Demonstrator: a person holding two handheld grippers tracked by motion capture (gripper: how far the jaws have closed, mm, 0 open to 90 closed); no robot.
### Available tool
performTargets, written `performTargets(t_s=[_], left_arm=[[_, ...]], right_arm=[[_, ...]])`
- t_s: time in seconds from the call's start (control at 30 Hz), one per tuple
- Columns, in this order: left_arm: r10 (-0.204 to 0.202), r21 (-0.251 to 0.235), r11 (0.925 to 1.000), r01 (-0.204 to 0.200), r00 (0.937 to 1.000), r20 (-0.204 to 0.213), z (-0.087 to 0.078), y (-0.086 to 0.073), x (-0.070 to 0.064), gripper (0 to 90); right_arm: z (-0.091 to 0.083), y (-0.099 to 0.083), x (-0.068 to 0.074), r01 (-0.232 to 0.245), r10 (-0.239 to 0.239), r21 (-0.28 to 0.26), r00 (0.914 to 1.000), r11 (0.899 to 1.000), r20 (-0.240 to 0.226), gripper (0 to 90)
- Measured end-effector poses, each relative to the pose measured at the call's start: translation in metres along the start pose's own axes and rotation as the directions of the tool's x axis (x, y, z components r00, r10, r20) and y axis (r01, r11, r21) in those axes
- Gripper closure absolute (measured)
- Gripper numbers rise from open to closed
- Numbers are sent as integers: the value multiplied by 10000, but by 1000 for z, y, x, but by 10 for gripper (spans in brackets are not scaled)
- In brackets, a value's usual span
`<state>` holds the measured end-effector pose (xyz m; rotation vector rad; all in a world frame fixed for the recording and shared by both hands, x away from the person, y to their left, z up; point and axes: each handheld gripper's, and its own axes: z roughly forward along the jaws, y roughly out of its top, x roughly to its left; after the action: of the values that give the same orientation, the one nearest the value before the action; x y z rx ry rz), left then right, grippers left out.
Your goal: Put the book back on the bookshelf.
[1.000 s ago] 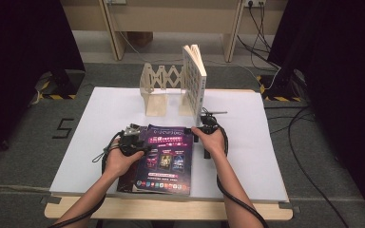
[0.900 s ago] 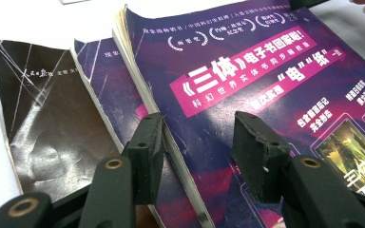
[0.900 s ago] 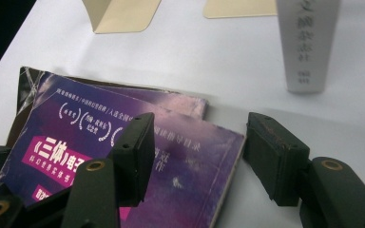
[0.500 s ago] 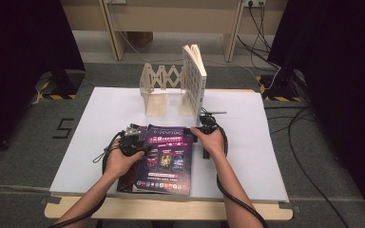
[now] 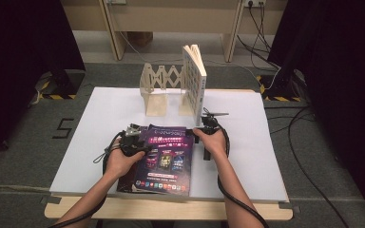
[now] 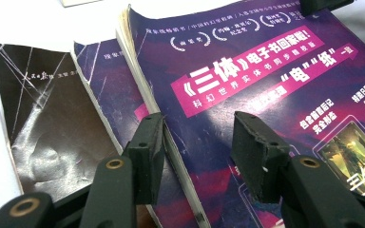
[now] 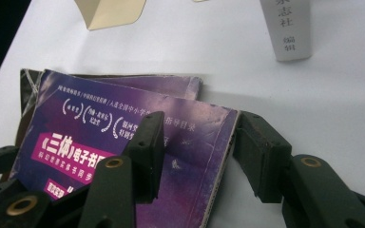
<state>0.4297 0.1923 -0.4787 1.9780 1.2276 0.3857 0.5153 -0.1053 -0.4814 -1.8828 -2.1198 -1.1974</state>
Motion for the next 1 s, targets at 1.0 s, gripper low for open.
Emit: performTargets(t_s=[1.0], left_arm=[[-64, -173, 9998, 63, 10000, -39, 0, -2, -2, 547]], right_arm=[[-9, -9, -6, -739, 774, 459, 9938, 9962, -798, 600]])
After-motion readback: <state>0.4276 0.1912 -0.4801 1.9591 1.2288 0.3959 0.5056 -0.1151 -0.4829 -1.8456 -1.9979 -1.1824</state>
